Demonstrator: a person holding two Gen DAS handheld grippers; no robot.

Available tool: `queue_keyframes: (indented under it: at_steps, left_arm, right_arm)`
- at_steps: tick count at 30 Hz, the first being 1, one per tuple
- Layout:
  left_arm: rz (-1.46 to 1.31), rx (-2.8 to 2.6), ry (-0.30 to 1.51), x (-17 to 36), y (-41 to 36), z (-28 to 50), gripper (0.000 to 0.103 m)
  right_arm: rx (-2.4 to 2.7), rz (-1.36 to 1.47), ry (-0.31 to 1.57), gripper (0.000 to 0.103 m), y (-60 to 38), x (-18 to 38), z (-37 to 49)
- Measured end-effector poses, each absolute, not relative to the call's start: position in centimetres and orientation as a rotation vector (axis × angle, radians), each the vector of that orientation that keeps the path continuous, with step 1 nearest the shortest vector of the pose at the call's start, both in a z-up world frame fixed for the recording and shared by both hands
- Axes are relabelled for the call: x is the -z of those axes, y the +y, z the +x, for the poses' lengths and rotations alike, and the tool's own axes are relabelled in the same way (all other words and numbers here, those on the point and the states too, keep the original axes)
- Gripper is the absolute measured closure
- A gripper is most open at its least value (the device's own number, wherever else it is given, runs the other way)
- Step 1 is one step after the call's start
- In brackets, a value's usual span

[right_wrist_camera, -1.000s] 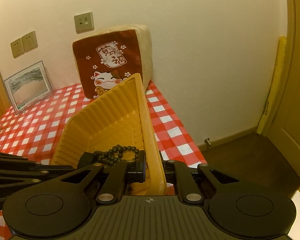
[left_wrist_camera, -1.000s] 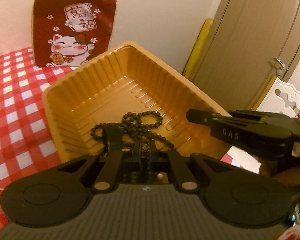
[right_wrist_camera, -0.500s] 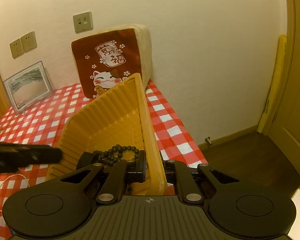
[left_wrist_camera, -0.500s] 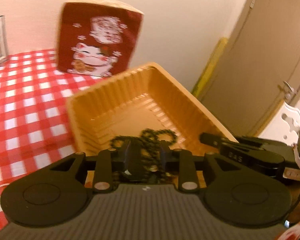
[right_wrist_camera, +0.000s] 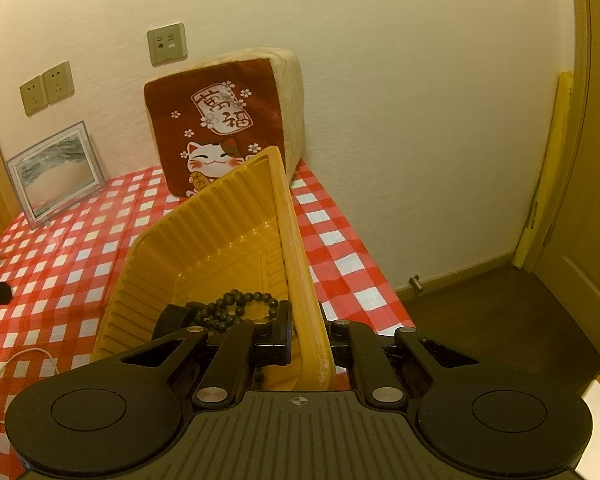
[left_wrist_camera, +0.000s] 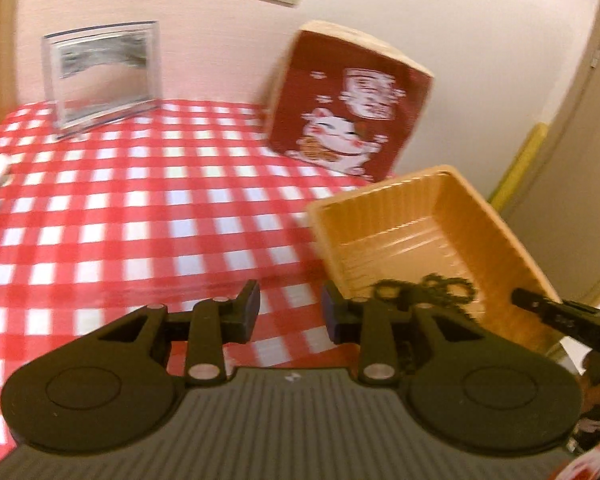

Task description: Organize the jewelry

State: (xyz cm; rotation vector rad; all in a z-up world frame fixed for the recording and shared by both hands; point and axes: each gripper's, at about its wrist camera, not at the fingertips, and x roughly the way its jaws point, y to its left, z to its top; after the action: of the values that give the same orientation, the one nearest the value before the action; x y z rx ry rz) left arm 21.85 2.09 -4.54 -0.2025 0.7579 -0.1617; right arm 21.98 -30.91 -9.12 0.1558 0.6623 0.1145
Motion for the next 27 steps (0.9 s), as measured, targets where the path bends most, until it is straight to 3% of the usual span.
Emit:
queue_keyframes:
  at_steps: [15, 27]
  left_arm:
    - [-0.211, -0.072, 0.847, 7.4, 9.2, 17.9, 0.072]
    - [-0.184, -0.142, 0.916, 10.6, 10.6, 17.4, 0.071]
  right_arm:
    - [-0.114, 0.153, 0.664, 0.094, -30.9, 9.2, 22.1]
    - [-0.119, 0.136, 0.67, 0.094, -30.8, 9.3, 22.3]
